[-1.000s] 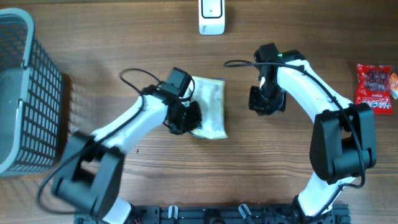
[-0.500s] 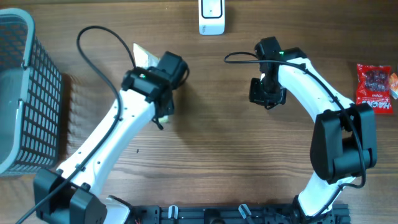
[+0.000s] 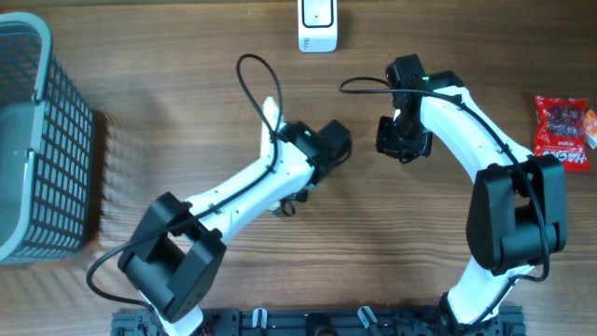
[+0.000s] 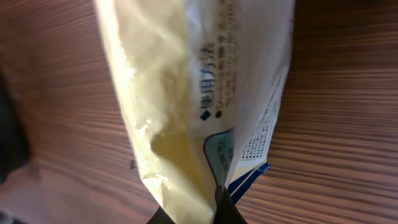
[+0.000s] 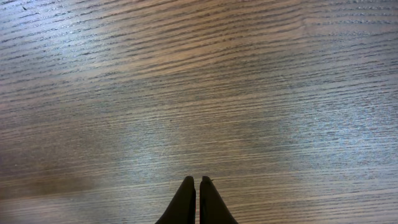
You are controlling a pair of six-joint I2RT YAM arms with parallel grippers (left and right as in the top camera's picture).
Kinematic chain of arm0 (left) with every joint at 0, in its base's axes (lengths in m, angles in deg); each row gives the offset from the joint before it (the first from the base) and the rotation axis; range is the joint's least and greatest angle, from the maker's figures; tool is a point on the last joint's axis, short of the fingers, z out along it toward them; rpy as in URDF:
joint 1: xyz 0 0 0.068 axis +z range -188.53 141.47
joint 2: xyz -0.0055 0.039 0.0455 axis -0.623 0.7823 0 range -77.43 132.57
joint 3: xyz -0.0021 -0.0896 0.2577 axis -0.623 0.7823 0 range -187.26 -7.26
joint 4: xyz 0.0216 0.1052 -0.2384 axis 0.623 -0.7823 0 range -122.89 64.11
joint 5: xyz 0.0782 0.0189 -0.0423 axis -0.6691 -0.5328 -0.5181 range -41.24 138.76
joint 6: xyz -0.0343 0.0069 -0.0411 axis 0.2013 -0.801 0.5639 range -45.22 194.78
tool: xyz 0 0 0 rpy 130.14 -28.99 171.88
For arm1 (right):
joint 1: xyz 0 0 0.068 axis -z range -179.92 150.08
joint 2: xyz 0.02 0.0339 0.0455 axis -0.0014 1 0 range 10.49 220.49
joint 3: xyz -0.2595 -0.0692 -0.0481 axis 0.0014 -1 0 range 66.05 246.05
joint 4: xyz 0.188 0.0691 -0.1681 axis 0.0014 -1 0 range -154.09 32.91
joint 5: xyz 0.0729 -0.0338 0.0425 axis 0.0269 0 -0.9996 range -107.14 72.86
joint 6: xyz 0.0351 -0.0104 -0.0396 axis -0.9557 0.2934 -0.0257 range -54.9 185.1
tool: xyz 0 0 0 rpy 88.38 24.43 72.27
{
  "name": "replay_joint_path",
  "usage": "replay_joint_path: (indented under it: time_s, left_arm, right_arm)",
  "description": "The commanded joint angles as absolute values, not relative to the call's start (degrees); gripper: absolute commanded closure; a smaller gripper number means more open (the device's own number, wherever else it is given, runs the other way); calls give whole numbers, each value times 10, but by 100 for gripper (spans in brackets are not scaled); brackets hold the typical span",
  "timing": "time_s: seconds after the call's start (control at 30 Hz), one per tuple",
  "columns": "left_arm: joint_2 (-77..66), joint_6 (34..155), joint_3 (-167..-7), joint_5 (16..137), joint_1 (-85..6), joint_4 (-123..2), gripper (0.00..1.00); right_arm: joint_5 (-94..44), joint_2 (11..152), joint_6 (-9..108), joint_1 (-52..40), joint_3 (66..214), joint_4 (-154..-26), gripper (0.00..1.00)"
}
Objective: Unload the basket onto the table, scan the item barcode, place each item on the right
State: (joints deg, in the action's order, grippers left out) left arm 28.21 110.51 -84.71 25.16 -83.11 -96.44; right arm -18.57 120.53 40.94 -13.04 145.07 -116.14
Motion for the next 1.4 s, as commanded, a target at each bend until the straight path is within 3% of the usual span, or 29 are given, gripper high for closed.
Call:
replay_joint_path:
  time_s: [0.0,0.1,0.13,0.4,0.63,0.97,1.17,1.37]
  left_arm:
    - [282,1115,-857,305,-863,-934,89]
    - [282,1114,-857,327,-881,-921,90]
    - [282,1115,-857,317,-885,-923,96]
    - [272,1248,-1012,11,-810,-1225,96]
    - [276,1215,-1046,28,-773,-1224,96]
    - [355,1213,-936,-84,-766,-1191,96]
    - [405,1213,-907,-12,-793,-1122,96]
    - [405,1213,-907,129,-872,-1002,95]
  right_arm:
    - [-191,1201,411,-130,1460,-1160,94]
    - [-191,1201,411,-130,1460,-1161,94]
    - [-191,1201,411,-130,1460,-1161,94]
    - [-193,1201,422,-130,1460,-1165,94]
    - [-192,1201,428,-130,1460,-1163,94]
    - [-190,1201,441,-130,1460,-1162,94]
    - [-190,1201,444,-130,1460,-1161,94]
    - [-192,1201,471,-101,1461,-1179,85]
